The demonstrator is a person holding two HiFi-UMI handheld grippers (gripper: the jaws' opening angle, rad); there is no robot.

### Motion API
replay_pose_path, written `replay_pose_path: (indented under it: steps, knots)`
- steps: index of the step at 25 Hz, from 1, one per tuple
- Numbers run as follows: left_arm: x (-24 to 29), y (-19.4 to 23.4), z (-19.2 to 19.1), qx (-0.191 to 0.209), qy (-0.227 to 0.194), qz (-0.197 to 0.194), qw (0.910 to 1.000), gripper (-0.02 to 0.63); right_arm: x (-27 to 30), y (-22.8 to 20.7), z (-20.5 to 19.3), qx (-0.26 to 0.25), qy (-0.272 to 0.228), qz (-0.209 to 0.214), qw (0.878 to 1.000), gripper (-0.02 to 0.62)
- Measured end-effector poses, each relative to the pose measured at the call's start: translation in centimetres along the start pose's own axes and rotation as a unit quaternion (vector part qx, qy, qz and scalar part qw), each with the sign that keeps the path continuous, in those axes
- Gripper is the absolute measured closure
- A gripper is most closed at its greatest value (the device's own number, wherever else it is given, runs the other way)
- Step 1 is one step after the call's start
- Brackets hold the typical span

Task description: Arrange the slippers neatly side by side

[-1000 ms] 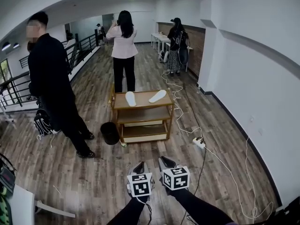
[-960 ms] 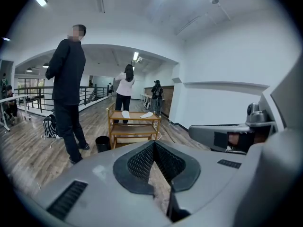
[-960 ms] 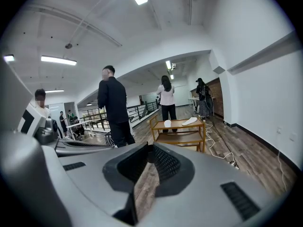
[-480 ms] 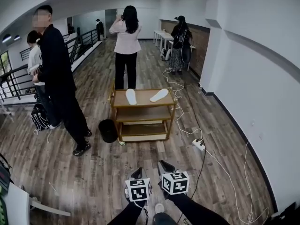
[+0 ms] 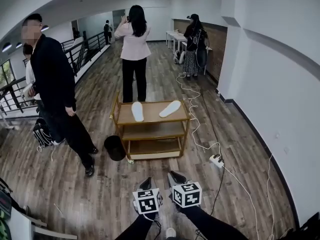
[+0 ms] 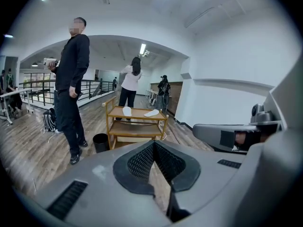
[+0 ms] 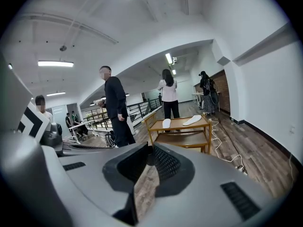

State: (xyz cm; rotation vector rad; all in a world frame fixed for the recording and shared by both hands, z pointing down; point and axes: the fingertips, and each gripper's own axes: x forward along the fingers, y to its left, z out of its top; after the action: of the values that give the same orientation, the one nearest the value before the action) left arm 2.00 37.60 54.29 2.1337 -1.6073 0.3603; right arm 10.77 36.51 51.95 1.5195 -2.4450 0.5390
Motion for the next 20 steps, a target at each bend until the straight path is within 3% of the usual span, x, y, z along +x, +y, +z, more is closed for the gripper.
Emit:
replay_pose_path:
  steps: [7, 20]
  knots:
    - [4.2, -0.6, 2.2, -0.005, -0.002, 0.007, 1.0, 0.607, 2.8, -4.1, 1.9, 0.006, -0.001, 0.001, 1.0, 0.565]
    - [13.5, 2.9, 5.7, -0.009, 0.012, 0.001, 0.9999, 0.607, 12.4, -7.6, 4.5, 0.017, 0.007, -0.002, 1.0, 0.565]
